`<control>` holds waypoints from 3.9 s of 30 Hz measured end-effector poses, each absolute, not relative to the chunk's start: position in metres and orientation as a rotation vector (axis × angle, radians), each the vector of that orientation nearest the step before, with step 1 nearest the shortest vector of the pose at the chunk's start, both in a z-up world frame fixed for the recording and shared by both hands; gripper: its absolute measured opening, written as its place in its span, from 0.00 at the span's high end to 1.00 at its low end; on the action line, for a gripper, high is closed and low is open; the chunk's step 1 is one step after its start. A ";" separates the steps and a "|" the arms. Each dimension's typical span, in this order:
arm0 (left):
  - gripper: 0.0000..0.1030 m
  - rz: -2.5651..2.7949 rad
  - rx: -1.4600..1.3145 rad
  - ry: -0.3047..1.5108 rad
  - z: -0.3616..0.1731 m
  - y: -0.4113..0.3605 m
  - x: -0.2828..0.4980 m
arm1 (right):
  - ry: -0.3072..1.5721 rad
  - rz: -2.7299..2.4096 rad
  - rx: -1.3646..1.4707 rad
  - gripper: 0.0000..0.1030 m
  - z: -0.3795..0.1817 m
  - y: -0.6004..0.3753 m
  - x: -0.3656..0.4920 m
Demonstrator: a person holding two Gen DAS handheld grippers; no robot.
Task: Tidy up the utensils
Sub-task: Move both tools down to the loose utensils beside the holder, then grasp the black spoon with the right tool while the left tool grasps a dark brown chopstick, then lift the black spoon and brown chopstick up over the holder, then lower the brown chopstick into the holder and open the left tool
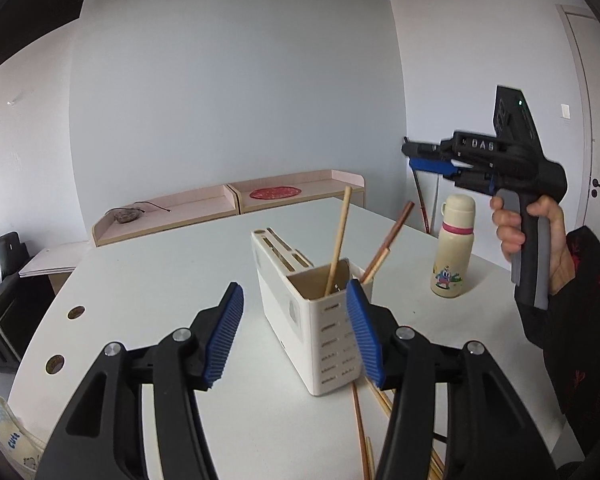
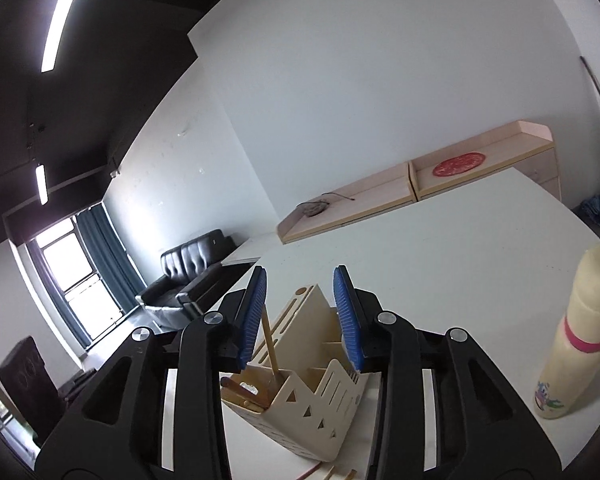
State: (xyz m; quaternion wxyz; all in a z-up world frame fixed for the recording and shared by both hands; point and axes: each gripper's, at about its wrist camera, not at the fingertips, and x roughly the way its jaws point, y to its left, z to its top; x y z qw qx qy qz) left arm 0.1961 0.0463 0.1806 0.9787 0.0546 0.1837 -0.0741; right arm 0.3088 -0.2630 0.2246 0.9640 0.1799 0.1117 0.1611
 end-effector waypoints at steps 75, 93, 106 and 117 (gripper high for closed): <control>0.95 -0.294 0.121 0.863 0.046 0.022 0.247 | 0.906 0.382 0.090 0.90 0.042 -0.162 0.229; 0.95 -0.251 0.036 0.429 0.168 0.044 0.188 | 0.423 0.547 0.292 0.90 0.134 -0.160 0.266; 0.97 -0.212 -0.035 0.262 0.232 0.060 0.195 | 0.299 0.550 0.461 0.90 0.153 -0.175 0.324; 1.00 -0.215 -0.031 0.212 0.249 0.053 0.200 | 0.238 0.544 0.455 0.90 0.156 -0.185 0.340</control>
